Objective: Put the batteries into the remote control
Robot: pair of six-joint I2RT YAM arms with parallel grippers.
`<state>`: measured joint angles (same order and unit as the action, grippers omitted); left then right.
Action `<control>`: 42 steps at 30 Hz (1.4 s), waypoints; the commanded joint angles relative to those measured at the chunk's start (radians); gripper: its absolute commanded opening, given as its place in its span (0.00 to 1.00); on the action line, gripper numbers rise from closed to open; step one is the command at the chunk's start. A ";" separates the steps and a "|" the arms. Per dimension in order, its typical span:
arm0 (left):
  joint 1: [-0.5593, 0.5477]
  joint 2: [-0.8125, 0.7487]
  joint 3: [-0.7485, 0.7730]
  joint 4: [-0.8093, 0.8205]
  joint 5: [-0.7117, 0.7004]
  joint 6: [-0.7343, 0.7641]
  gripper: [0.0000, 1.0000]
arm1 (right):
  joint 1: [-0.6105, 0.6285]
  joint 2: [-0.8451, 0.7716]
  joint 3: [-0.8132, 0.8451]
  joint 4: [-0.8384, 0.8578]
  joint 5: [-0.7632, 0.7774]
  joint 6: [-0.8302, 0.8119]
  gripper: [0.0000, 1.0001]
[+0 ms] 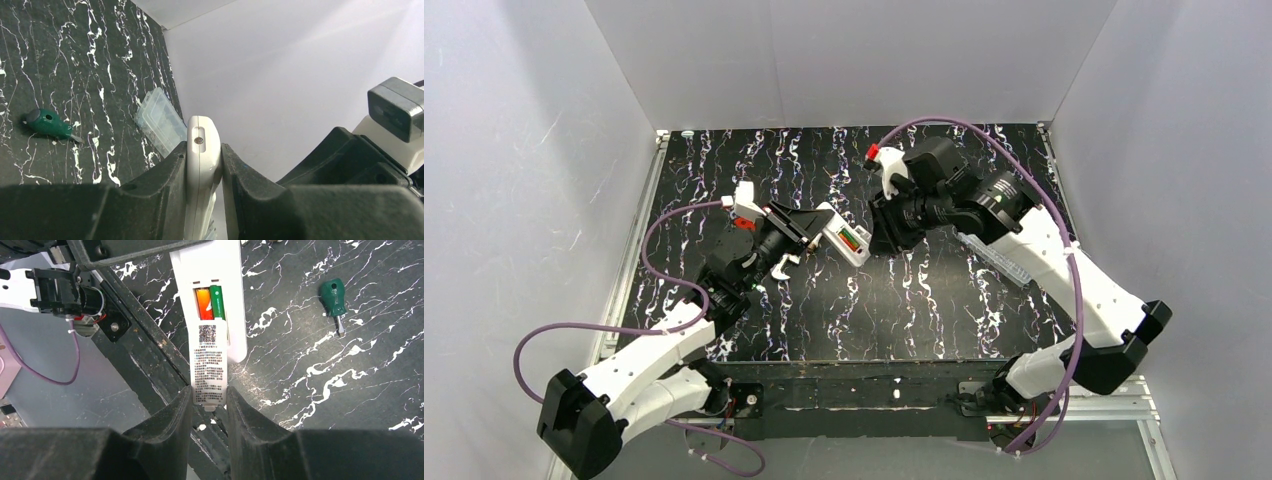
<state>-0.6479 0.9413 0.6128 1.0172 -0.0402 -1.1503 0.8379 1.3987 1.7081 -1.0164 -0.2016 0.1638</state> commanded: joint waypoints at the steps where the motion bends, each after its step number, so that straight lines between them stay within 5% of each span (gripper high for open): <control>1: 0.006 -0.008 0.055 0.099 0.025 0.000 0.00 | 0.001 0.030 0.087 -0.035 -0.012 -0.015 0.29; 42: 0.005 -0.025 0.053 0.089 0.040 -0.015 0.00 | 0.092 0.183 0.197 -0.082 0.144 -0.048 0.25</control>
<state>-0.6472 0.9539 0.6182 1.0153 -0.0074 -1.1637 0.9245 1.5719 1.8622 -1.1172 -0.0731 0.1085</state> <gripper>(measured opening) 0.253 0.356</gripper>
